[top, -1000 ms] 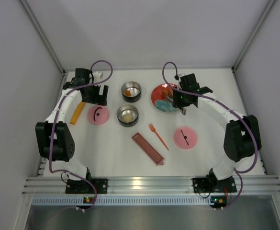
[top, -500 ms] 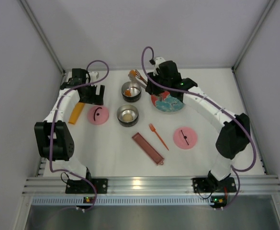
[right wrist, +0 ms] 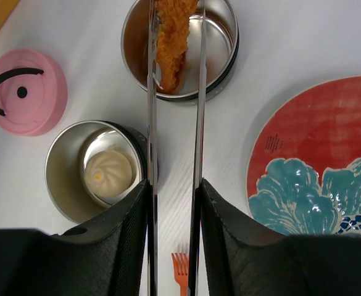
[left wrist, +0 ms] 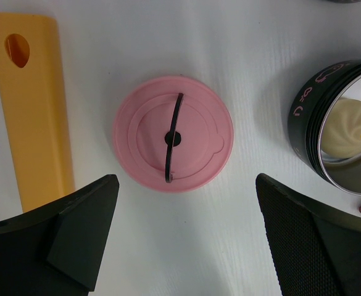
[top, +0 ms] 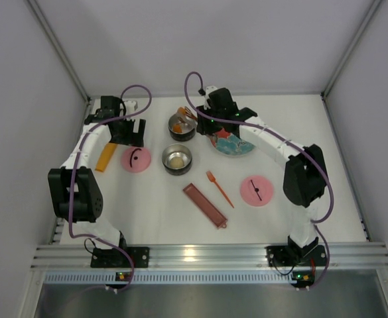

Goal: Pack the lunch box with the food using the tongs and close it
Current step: Place the fake food in the packing box, then place the clamp at the center of the board.

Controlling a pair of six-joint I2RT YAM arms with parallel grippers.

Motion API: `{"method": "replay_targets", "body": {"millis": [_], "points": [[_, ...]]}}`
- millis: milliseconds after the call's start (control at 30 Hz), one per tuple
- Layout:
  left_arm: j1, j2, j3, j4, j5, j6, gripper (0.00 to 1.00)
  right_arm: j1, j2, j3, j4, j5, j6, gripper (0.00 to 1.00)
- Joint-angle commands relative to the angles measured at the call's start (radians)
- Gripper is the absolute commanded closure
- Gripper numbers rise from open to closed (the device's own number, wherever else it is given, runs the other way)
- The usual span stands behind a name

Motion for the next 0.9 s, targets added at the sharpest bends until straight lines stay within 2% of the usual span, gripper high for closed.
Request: {"method": "replay_targets", "body": {"millis": [0,233,467,567,700,867], "points": [[0.002,-0.003,-0.005,-0.004,0.003,-0.008,0.02,0.001,0.020,0.043,0.025,-0.005,-0.012,0.65],[0.002,-0.003,-0.008,-0.005,0.015,-0.005,0.02,-0.003,-0.009,0.043,0.027,0.004,-0.020,0.54],[0.002,-0.005,-0.011,-0.008,0.022,-0.005,0.02,-0.046,-0.102,0.012,0.035,0.015,0.000,0.55],[0.002,-0.003,-0.014,-0.008,0.022,-0.005,0.02,-0.127,-0.200,-0.058,0.068,0.024,0.001,0.56],[0.002,0.001,-0.011,-0.010,0.023,-0.005,0.02,-0.322,-0.309,-0.195,0.068,0.035,-0.005,0.56],[0.002,0.009,-0.002,-0.011,0.008,-0.002,0.03,-0.536,-0.323,-0.356,0.090,0.073,-0.012,0.57]]}}
